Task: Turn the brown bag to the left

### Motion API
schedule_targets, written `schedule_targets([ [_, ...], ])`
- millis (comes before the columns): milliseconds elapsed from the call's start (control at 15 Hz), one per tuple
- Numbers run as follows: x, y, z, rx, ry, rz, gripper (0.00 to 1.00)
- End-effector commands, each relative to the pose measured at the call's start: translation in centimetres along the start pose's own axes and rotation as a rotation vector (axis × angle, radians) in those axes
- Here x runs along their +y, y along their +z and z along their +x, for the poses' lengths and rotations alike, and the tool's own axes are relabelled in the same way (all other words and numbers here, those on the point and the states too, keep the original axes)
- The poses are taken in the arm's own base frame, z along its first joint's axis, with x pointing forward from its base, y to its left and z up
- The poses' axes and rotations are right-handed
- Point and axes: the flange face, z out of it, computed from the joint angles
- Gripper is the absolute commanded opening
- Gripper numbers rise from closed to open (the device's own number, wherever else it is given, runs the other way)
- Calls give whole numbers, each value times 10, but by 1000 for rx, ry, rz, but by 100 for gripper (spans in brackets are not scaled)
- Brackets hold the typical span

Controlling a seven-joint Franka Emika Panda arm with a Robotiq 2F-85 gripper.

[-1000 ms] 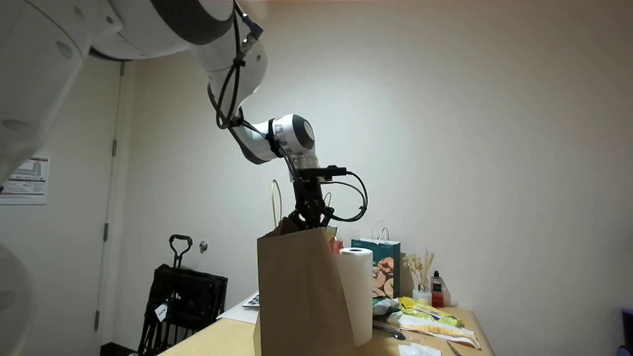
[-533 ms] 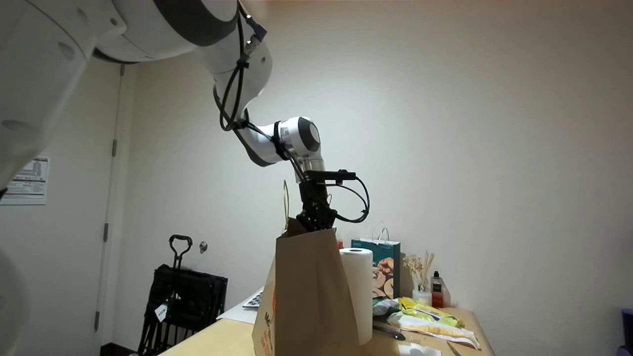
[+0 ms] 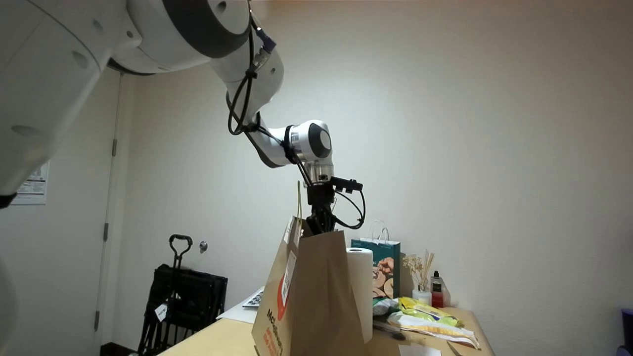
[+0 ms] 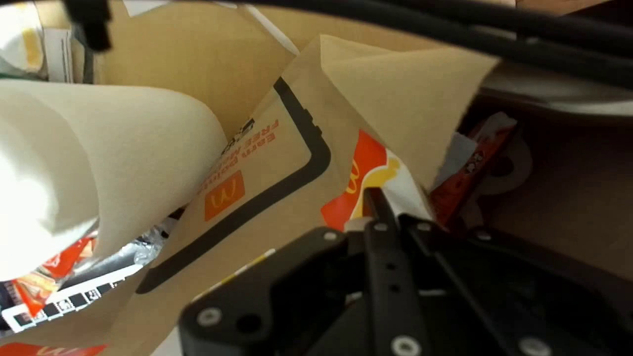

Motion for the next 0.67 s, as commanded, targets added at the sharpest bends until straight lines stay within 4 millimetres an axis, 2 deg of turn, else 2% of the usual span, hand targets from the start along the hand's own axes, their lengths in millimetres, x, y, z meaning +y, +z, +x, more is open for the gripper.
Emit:
schedule_targets([
  [0, 1, -2, 1, 10, -33, -1, 1],
  [267, 2, -13, 5, 5, -55, -44, 0],
  [600, 4, -43, -8, -47, 139, -240, 0],
])
